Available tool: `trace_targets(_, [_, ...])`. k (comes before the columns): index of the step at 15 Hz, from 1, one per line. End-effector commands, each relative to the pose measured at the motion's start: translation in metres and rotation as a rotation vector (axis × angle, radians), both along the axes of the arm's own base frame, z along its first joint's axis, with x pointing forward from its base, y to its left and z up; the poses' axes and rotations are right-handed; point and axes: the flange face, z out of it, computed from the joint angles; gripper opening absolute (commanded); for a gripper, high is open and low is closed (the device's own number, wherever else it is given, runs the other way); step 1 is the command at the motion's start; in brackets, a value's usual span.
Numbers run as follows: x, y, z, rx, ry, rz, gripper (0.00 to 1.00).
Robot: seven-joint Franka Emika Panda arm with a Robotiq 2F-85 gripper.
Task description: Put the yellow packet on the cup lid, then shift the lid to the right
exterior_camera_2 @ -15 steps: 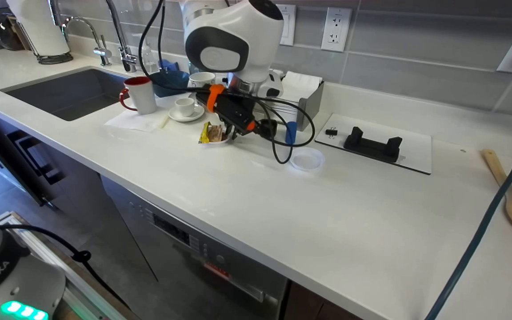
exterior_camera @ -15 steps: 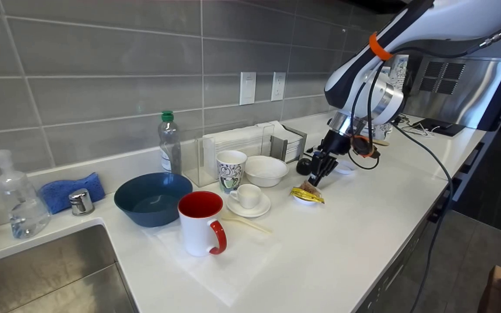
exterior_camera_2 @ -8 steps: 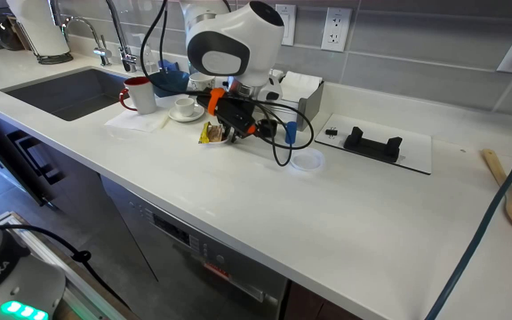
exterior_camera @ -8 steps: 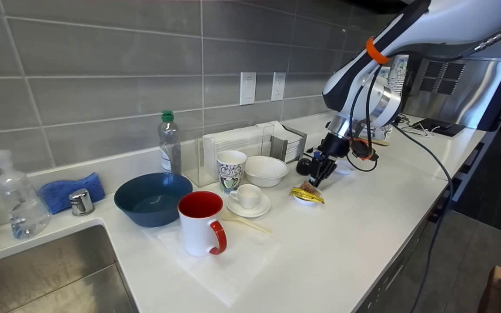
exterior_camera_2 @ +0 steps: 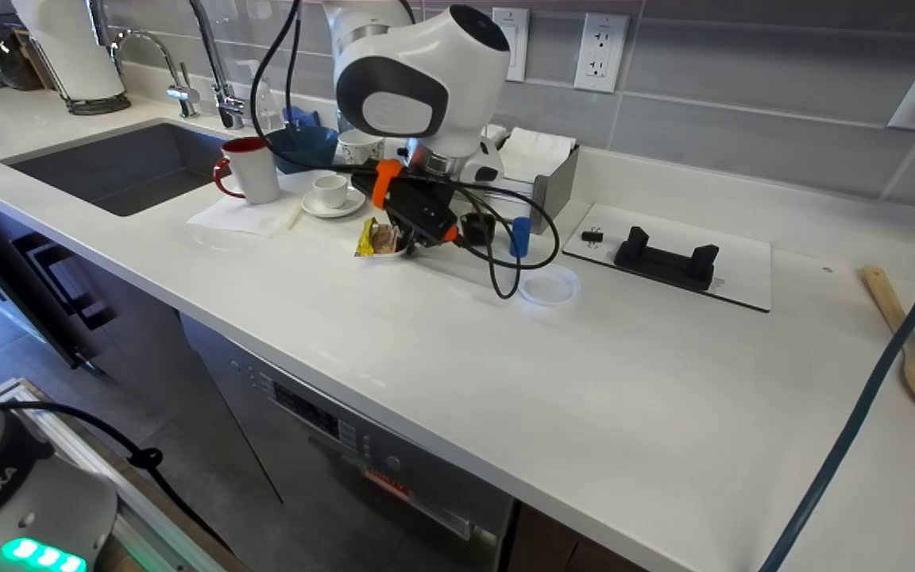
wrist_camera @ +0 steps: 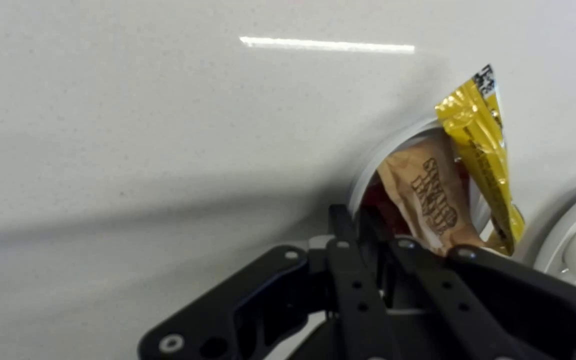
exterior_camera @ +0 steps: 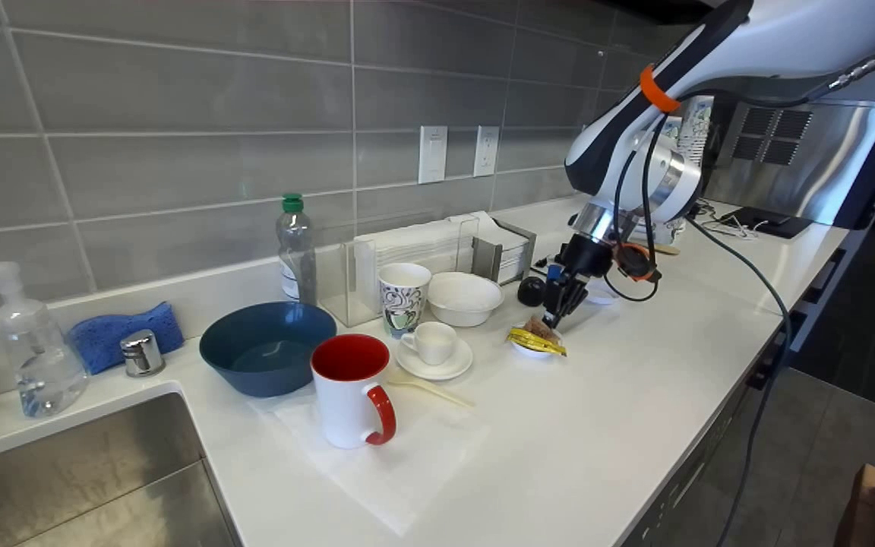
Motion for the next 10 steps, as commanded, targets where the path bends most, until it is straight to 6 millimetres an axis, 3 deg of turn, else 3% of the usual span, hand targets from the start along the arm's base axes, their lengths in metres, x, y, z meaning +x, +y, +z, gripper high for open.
trace_targets(1, [0.0045,-0.0040,-0.0039,0.025,0.002,0.019,0.09])
trace_targets(6, [0.0047,-0.0050,-0.0049,0.031,0.007,0.020,0.00])
trace_targets(10, [0.0051,-0.0048,-0.0039,0.035,0.009,0.022,0.00])
